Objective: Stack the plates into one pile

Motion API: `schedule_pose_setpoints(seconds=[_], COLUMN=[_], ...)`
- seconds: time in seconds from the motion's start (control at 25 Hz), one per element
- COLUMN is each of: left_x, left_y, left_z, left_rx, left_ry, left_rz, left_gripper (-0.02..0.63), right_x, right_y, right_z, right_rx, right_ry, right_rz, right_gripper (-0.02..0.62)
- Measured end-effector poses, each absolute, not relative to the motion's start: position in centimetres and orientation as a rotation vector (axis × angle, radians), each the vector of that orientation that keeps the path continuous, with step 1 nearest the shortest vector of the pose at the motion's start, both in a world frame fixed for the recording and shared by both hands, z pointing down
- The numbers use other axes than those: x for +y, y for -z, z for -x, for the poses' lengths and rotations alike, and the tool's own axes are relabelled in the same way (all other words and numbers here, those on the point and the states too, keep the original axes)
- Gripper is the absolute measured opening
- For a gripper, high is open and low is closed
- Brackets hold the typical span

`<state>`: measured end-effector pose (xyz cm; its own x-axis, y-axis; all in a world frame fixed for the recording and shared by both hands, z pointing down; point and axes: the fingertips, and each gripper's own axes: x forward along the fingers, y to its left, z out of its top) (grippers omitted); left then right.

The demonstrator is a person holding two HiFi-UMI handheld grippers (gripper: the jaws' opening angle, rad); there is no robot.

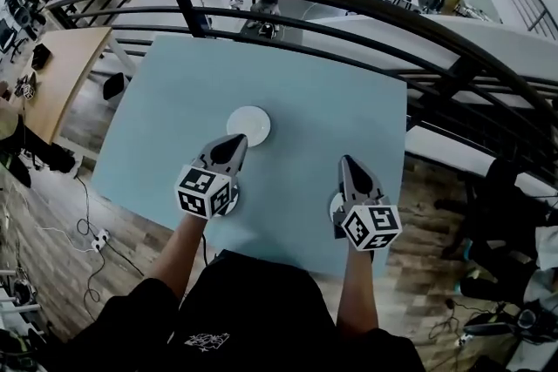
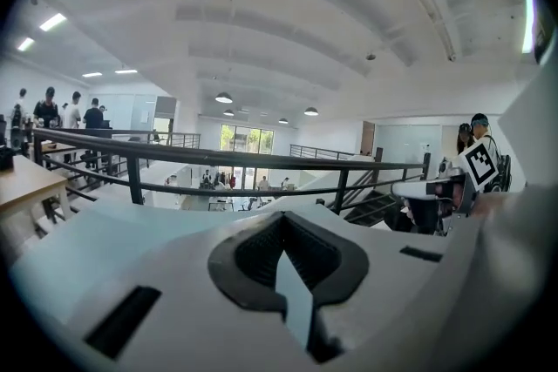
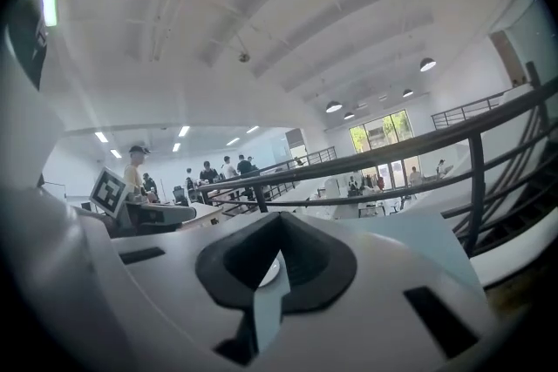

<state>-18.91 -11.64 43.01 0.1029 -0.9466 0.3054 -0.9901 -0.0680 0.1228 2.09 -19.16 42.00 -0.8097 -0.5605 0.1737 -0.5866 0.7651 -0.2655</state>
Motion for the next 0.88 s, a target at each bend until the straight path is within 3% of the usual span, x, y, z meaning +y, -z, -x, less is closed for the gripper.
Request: schedule_pose_setpoints(seconds=[0.88], left_x=[-1.8], left_y=[-60.4], left_z=[26.1], left_rx=[-1.666], left_ry=[-0.330], left_rz=[-1.752], left_gripper=[0.008], right_x=[-9.1], right_y=[-57.0], right_z=[7.8], right_rx=[-2.615], right_ry=[-0.797], right_rz=[-0.608], right_gripper=[0.006])
